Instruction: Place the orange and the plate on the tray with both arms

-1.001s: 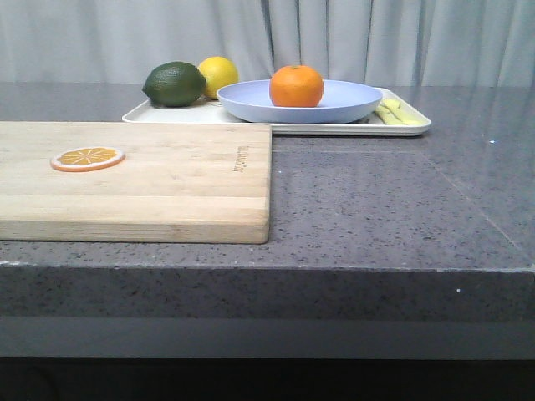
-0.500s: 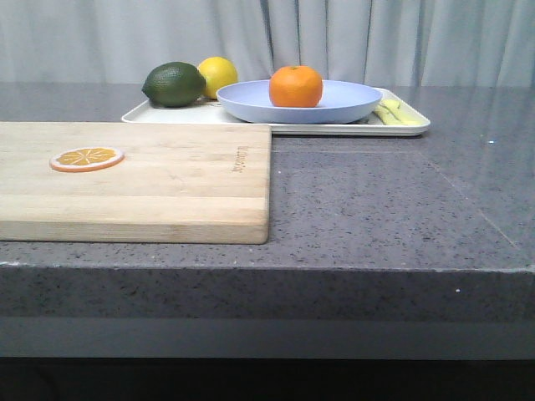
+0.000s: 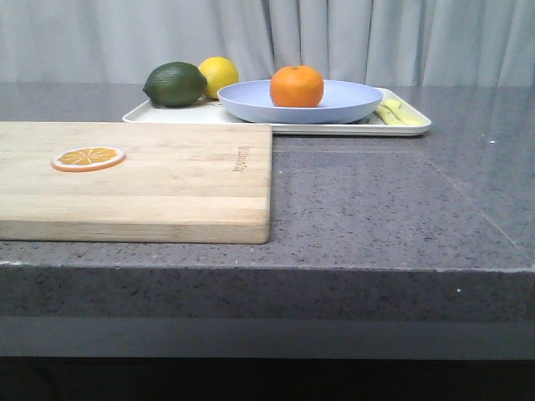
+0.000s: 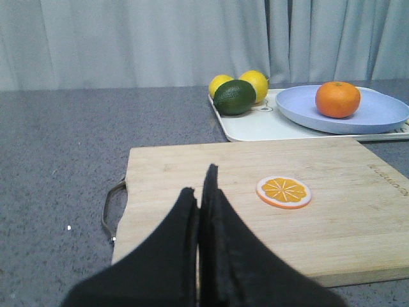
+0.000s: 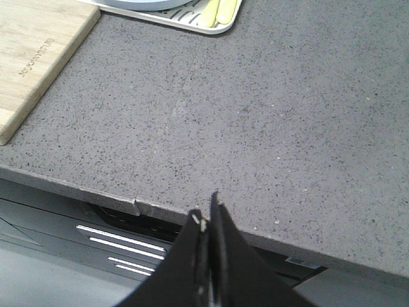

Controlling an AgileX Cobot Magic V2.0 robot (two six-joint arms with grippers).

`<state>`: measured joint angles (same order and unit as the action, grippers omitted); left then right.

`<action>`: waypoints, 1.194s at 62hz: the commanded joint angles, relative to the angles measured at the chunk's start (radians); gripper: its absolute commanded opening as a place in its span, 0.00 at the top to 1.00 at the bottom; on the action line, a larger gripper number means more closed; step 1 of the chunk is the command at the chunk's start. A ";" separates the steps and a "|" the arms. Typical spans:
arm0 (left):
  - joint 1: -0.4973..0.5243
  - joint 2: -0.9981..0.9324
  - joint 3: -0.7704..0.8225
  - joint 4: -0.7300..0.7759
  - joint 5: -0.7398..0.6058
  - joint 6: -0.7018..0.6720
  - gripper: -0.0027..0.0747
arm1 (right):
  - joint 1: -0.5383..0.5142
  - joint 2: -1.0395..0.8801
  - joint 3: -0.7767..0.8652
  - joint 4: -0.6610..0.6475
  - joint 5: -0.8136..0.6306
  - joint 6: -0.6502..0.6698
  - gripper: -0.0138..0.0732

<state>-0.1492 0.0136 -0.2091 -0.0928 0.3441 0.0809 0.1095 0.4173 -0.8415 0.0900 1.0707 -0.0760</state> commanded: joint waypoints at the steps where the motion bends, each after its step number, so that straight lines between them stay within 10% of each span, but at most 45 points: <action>1: 0.001 -0.009 0.010 0.105 -0.102 -0.173 0.99 | -0.007 0.009 -0.022 -0.002 -0.069 -0.007 0.92; 34: 0.031 -0.039 0.244 0.100 -0.429 -0.196 0.99 | -0.007 0.009 -0.022 -0.002 -0.069 -0.007 0.92; 74: 0.045 -0.039 0.244 0.118 -0.440 -0.162 0.99 | -0.007 0.009 -0.022 -0.002 -0.068 -0.007 0.92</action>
<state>-0.1033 -0.0046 0.0077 0.0233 -0.0100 -0.0839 0.1095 0.4173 -0.8415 0.0900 1.0688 -0.0760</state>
